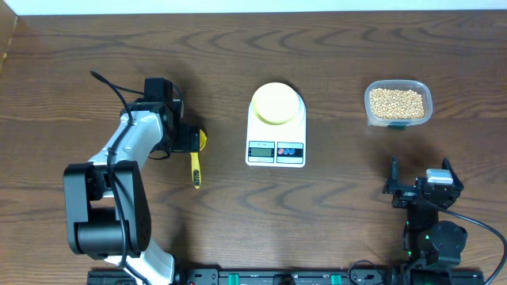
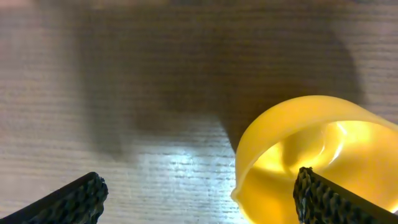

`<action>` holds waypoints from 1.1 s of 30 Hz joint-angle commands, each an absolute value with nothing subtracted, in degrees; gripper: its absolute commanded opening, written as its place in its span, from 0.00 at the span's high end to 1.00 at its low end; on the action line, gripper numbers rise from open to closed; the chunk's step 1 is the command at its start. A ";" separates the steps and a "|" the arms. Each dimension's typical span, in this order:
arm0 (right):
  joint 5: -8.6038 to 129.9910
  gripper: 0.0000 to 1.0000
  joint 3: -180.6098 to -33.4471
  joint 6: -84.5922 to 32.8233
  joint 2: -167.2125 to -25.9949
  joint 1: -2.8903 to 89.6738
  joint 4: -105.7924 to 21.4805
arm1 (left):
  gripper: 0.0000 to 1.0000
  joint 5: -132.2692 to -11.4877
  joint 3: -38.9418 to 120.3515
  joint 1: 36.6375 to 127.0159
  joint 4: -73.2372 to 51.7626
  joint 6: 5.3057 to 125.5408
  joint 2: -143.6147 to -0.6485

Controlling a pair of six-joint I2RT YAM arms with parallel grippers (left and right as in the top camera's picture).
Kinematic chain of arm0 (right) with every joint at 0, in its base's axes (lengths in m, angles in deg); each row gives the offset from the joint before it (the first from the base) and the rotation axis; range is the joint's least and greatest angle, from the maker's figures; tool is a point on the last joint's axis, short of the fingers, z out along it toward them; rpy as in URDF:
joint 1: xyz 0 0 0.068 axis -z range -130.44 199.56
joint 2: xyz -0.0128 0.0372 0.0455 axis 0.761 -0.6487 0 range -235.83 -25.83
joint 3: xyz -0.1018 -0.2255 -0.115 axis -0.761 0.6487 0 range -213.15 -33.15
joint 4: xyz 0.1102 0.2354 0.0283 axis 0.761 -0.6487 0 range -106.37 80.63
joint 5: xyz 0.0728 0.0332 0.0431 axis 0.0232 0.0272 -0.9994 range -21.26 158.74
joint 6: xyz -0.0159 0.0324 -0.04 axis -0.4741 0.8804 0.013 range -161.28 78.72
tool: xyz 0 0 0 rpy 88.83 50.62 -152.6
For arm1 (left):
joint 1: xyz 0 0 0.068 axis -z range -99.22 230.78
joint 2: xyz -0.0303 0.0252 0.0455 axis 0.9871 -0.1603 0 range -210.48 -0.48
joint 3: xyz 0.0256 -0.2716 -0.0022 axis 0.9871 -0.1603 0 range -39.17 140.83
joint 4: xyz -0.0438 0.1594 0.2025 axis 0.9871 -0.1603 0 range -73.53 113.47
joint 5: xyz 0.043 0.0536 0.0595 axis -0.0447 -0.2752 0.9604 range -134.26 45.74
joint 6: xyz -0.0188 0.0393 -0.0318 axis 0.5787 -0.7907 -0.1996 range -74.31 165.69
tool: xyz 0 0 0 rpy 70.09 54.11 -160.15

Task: Scoop item into bowl and weigh 50g on scale
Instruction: 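Lower the left gripper onto the yellow scoop's cup rim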

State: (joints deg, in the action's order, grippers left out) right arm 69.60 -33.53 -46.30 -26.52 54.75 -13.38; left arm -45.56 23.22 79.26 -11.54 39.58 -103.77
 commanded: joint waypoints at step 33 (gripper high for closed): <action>69.88 0.01 -33.45 -45.84 -26.21 55.10 -13.56 | 0.18 -45.06 24.07 78.91 -7.25 28.36 -104.34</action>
State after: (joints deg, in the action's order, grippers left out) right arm 69.60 -33.53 -46.30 -26.52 54.75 -13.38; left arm -45.54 23.22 79.26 -7.29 28.93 -103.77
